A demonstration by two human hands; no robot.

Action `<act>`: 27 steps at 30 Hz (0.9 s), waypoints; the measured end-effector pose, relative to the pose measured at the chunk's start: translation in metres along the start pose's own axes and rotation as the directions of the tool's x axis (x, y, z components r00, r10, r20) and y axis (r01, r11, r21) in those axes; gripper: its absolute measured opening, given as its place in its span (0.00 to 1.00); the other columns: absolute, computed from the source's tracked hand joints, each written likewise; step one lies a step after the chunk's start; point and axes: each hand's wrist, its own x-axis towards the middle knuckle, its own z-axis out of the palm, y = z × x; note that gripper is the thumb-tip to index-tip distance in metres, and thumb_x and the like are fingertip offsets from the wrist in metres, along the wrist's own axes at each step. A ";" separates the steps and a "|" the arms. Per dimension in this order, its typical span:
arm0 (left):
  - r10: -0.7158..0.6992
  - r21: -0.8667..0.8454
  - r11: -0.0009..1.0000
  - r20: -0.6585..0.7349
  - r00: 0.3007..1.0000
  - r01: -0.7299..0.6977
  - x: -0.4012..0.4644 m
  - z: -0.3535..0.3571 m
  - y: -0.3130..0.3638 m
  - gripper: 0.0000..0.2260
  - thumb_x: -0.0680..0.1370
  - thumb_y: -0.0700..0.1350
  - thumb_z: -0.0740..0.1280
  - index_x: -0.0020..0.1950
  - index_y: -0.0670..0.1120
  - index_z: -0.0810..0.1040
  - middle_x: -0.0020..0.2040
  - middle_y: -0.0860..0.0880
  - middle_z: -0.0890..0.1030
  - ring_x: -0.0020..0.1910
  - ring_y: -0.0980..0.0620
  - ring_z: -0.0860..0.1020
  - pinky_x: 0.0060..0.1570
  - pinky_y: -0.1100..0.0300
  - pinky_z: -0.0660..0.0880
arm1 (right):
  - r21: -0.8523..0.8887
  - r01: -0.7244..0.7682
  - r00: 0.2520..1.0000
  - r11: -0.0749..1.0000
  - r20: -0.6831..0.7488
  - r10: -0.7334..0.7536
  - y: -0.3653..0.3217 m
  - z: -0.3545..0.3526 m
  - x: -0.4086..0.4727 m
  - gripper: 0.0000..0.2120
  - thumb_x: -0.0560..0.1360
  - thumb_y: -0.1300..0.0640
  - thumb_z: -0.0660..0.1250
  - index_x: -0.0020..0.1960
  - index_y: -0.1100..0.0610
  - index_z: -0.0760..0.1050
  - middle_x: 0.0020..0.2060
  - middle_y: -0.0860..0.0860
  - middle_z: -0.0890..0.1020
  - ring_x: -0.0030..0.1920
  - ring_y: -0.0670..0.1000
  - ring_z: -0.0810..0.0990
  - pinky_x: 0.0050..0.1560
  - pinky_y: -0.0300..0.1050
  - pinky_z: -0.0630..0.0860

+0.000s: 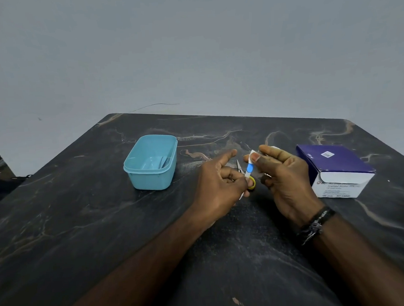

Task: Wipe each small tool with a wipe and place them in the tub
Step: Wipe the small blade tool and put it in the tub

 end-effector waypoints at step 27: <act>0.004 0.018 1.000 -0.024 1.000 -0.004 -0.001 -0.005 0.002 0.31 0.72 0.31 0.71 0.73 0.40 0.66 0.37 0.39 0.84 0.24 0.59 0.78 0.25 0.71 0.70 | -0.027 -0.034 0.997 0.999 0.067 0.036 0.003 0.005 -0.005 0.18 0.73 0.65 0.71 0.62 0.65 0.74 0.44 0.56 0.87 0.37 0.50 0.86 0.29 0.40 0.77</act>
